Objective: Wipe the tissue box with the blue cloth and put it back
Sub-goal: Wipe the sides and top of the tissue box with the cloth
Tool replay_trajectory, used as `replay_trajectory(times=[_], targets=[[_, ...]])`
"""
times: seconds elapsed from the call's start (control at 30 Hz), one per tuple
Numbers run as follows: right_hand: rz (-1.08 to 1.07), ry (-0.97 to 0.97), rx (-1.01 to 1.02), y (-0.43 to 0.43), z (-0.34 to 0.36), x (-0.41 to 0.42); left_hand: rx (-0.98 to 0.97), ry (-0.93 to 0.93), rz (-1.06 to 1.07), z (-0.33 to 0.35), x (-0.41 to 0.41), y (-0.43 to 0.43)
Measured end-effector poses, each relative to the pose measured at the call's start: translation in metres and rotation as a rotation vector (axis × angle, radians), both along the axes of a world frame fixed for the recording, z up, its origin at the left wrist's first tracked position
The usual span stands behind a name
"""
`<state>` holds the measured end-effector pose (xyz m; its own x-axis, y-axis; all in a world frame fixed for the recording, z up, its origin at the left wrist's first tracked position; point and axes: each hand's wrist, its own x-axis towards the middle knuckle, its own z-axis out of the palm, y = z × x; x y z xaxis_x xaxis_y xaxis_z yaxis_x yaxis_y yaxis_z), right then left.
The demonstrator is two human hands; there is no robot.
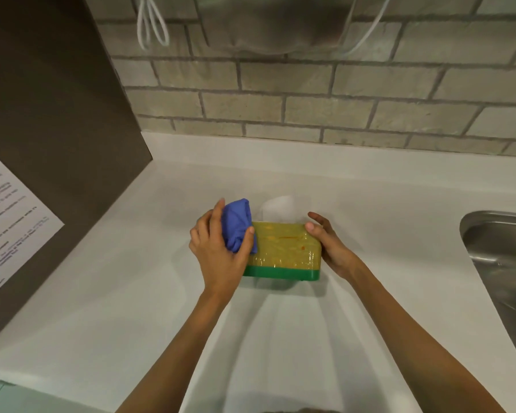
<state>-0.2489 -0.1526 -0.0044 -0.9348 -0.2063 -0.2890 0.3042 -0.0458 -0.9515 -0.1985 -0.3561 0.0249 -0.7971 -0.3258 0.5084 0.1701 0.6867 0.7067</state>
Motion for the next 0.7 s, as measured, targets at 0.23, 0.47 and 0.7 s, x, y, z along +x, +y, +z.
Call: replay_trajectory(times=[0.23, 0.47, 0.7], targets=[[-0.047, 0.012, 0.031, 0.000, 0.001, 0.006, 0.044, -0.063, -0.126, -0.016, -0.003, -0.006], [-0.047, 0.013, 0.059, -0.002, 0.002, 0.009, 0.079, -0.040, -0.132, -0.022, 0.007, -0.008], [-0.068, 0.008, 0.093, 0.002, 0.004, 0.009, -0.409, -0.067, -0.183, -0.019, 0.017, 0.013]])
